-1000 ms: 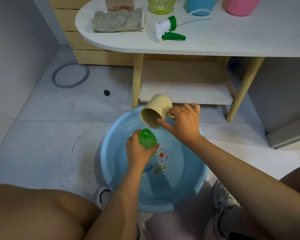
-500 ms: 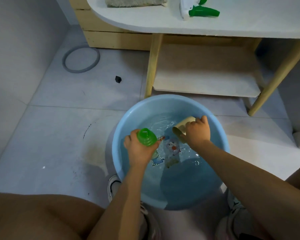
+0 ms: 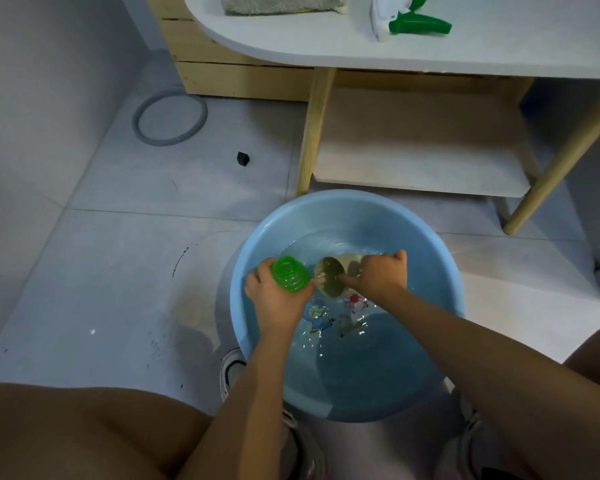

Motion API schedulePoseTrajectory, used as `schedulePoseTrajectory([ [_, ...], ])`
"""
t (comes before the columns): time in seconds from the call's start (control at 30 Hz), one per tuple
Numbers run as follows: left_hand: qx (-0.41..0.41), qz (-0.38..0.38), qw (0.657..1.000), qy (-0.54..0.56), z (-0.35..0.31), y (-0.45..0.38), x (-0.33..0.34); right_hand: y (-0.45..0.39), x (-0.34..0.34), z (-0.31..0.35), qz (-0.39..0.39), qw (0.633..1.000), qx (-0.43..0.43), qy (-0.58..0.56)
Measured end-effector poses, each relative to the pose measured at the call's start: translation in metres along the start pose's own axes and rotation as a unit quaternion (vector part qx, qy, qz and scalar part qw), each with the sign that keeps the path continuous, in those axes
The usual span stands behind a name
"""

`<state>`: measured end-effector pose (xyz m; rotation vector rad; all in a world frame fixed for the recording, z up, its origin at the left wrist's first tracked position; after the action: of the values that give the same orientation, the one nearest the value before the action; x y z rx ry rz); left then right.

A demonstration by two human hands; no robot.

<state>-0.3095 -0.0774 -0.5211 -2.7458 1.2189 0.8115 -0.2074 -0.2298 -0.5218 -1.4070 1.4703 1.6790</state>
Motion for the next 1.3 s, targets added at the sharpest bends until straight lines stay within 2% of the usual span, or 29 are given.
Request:
schedulePoseTrajectory([
  [0.07,0.005,0.003,1.0,-0.003,-0.003,0.002,-0.001,0.001,0.007,-0.012,0.055,0.988,0.065,-0.128],
  [0.17,-0.004,0.025,1.0,0.014,-0.006,0.004,-0.002,0.005,0.015,-0.025,0.099,0.946,0.131,-0.28],
  [0.27,-0.006,0.051,0.999,0.016,-0.012,0.009,0.0,0.008,0.011,-0.036,0.082,0.923,0.148,-0.346],
  [0.4,-0.001,0.075,0.997,0.005,-0.02,0.016,0.005,0.013,-0.011,-0.046,0.006,0.91,0.154,-0.385],
  [0.63,0.001,0.095,0.995,-0.003,-0.032,0.019,0.014,0.027,-0.06,-0.055,-0.163,0.919,0.117,-0.338],
  [0.83,0.015,0.107,0.994,0.002,-0.04,0.022,0.022,0.039,-0.08,-0.052,-0.282,0.909,0.062,-0.301],
  [1.0,0.014,0.115,0.993,-0.004,-0.042,0.022,0.027,0.042,-0.08,-0.048,-0.38,0.882,0.018,-0.278],
  [1.3,0.026,0.118,0.992,-0.028,-0.046,0.022,0.031,0.045,-0.079,-0.04,-0.455,0.86,-0.011,-0.231],
])
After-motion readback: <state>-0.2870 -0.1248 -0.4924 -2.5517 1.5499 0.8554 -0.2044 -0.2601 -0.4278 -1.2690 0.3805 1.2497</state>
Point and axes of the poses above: each hand's wrist, its own y-axis away from the middle knuckle, its own x-axis out of the palm, z = x × y, the point moved 2 cm from there along -y, towards the middle knuckle, and after that the axes turned 7 degrees about y, right-handed, at the moved point
